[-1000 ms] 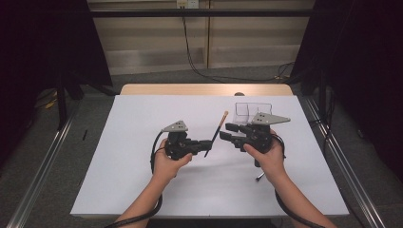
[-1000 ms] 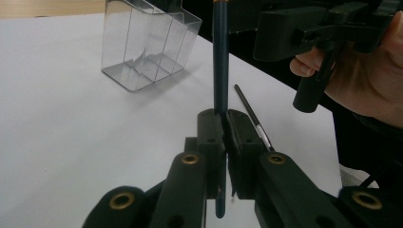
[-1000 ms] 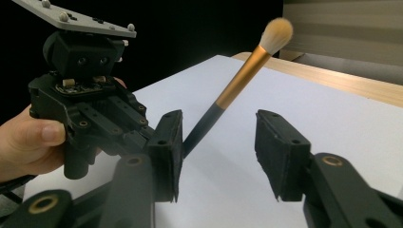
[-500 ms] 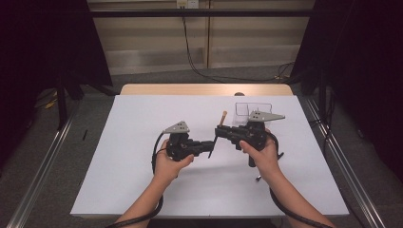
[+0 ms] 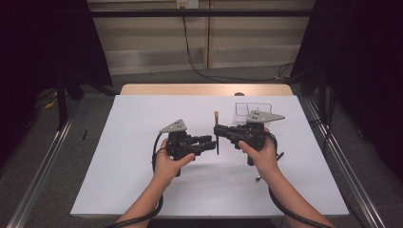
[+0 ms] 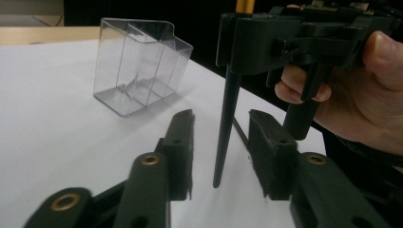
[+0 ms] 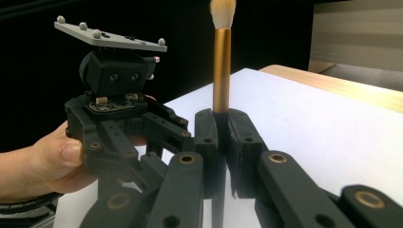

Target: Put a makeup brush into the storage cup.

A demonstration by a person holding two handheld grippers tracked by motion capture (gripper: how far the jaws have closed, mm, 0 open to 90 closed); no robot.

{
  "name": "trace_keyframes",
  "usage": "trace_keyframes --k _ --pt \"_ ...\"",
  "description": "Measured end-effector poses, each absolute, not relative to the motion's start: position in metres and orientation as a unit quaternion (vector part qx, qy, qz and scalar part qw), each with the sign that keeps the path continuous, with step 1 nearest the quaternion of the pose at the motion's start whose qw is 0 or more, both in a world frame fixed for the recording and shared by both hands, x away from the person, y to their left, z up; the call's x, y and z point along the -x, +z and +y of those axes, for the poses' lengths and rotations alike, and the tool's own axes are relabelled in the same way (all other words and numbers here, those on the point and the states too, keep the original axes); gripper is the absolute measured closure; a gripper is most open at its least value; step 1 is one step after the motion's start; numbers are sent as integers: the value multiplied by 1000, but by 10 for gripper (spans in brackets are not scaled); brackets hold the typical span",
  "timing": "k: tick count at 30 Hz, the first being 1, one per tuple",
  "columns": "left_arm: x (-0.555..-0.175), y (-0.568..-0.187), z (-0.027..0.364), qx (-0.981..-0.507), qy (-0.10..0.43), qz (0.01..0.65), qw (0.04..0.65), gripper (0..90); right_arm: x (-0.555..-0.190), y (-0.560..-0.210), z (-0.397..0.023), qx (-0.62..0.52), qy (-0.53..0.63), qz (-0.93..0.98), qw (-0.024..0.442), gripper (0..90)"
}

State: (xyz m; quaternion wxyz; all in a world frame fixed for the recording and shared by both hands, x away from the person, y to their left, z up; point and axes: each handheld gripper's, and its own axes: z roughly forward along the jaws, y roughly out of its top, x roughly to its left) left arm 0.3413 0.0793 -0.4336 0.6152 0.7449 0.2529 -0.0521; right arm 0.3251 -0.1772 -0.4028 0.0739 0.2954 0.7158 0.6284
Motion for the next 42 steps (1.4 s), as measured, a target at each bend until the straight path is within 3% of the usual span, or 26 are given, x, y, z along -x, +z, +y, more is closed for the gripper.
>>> trace_keyframes --k 8,22,32,42 --pt "-344 -433 79 -739 -42 246 626 364 -325 -402 -180 -292 631 714 84 836" --pt "-349 -431 79 -738 -44 247 627 92 -326 -400 -186 -287 637 710 92 835" --pt "-350 -427 90 -732 -40 244 635 8 -324 -400 -188 -280 637 711 97 835" --pt "-345 -419 106 -754 -8 232 615 0 -324 -398 -188 -277 636 713 103 835"
